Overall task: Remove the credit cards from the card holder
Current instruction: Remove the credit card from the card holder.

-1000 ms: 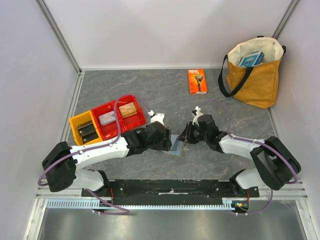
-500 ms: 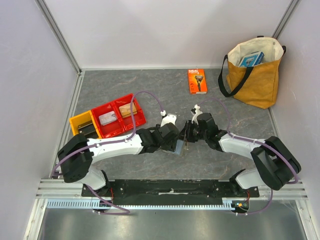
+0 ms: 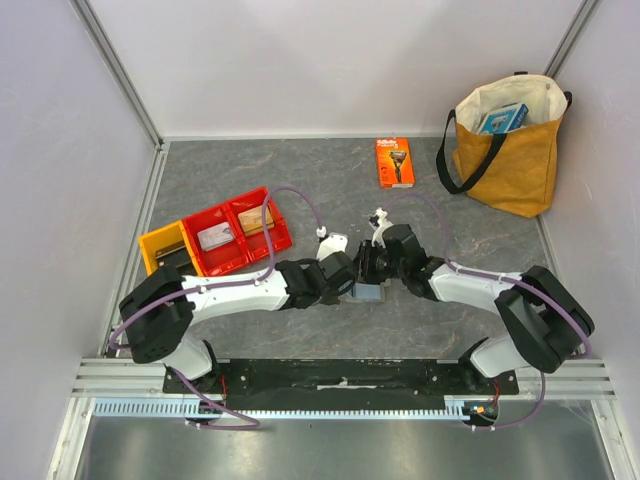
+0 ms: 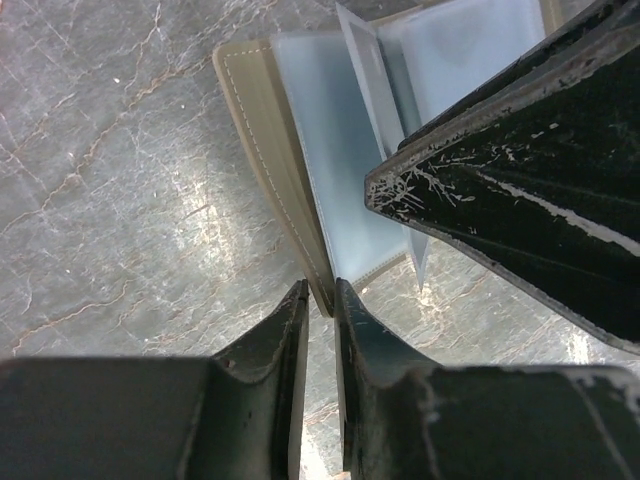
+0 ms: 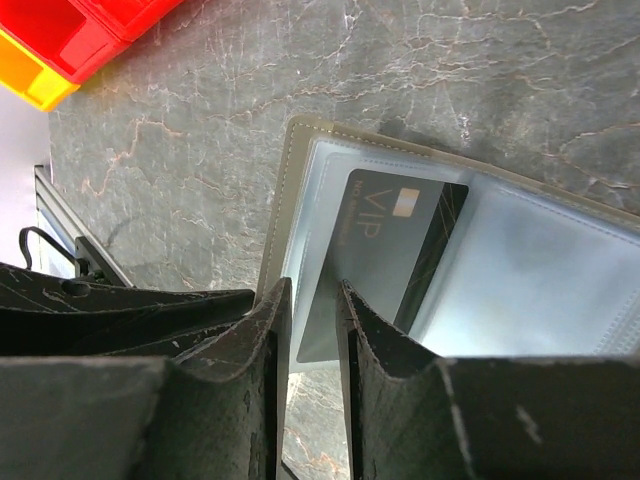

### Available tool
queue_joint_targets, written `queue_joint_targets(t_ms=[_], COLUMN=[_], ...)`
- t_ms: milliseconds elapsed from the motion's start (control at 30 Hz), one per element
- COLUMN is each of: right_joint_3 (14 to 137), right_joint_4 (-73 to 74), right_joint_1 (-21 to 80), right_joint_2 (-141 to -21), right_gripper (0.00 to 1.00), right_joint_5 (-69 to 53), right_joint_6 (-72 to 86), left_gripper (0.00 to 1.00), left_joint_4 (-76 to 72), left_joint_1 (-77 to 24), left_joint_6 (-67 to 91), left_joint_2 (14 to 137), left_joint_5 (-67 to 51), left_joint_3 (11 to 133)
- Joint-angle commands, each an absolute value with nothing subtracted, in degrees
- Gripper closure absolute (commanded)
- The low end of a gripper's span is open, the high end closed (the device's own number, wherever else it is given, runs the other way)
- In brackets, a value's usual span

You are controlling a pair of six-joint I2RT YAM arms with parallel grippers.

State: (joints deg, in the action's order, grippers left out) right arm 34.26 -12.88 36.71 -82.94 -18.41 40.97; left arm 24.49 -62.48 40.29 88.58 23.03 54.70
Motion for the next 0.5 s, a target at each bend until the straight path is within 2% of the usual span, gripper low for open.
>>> queue_joint_targets(t_ms=[0,133,467], right_joint_3=[36.9,37.6,41.4], right_joint_4=[-14.6,-15.2,-12.1], right_joint_1=[38.2,38.8,39.8], right_joint_2=[-84.5,-87.0,-89.6], right_gripper=[0.69,0.63,0.48], right_joint_5=[-18.8,-18.5,-18.5], right_joint_6=[41.3,41.1,38.4], left_gripper=[0.79,0.79,0.64], left_joint_4=[22.4,21.1,20.0], left_joint_1=[-62.5,-62.3,-62.2], left_joint_6=[43.9,46.4,50.5], left_joint_2=[88.6,87.4,77.3], left_joint_5=[24.0,22.9,23.6], left_joint_3=[52.7,50.3,45.3])
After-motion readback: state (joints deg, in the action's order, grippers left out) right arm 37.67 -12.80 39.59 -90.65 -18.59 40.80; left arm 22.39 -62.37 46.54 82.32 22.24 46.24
